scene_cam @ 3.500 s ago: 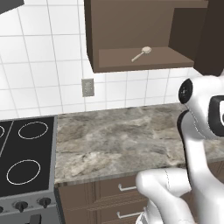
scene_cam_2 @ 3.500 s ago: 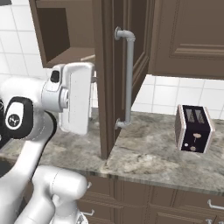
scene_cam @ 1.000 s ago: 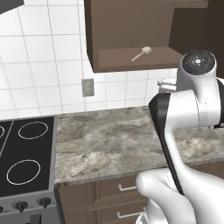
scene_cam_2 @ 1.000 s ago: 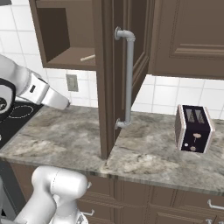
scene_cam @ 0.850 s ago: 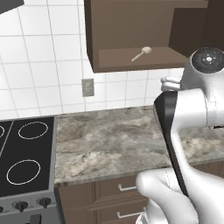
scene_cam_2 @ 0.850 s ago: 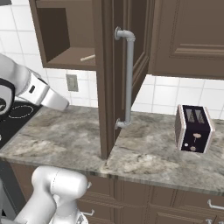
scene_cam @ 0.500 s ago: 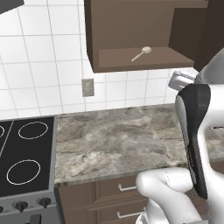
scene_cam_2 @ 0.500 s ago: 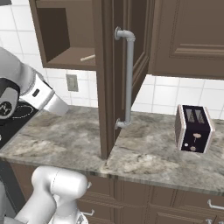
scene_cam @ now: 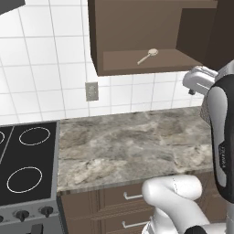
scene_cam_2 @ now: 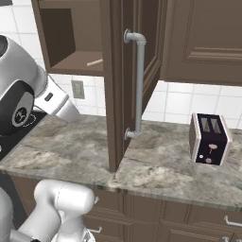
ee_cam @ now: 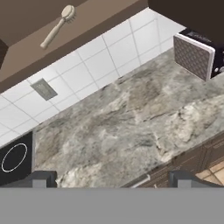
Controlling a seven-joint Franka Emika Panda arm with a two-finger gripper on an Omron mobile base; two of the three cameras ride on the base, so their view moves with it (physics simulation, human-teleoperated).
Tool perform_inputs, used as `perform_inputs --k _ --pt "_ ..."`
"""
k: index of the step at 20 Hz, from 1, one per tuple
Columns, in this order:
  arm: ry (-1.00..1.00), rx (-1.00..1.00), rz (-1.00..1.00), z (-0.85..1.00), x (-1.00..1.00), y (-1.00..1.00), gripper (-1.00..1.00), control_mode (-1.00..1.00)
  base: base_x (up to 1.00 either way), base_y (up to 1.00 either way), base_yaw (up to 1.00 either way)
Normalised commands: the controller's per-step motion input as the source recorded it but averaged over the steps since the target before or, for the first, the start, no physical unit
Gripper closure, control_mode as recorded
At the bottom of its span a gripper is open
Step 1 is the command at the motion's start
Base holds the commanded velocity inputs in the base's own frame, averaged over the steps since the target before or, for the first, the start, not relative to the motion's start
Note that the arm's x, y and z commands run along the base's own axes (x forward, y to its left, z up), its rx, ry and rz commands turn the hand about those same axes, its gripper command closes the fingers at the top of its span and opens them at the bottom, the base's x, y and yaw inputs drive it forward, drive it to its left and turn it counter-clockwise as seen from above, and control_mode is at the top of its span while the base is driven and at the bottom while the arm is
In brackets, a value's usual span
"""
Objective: Open the cabinet. Pick the dish brush and place it next to the sink. Then close the cabinet.
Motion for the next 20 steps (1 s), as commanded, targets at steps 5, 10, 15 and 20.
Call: perform_inputs --k 5,10,15,20 --pt "0.0 0.0 0.04 0.35 0.03 0.05 -1.0 -1.0 0.0 0.0 0.0" --pt "0.0 0.0 0.0 0.04 0.37 0.06 -1.0 -1.0 0.0 0.0 0.0" --pt "0.0 0.0 0.0 0.0 0.55 0.04 -1.0 -1.0 0.0 0.0 0.0" --pt "0.0 0.0 0.0 0.0 0.46 0.09 -1.0 -1.0 0.0 0.0 0.0"
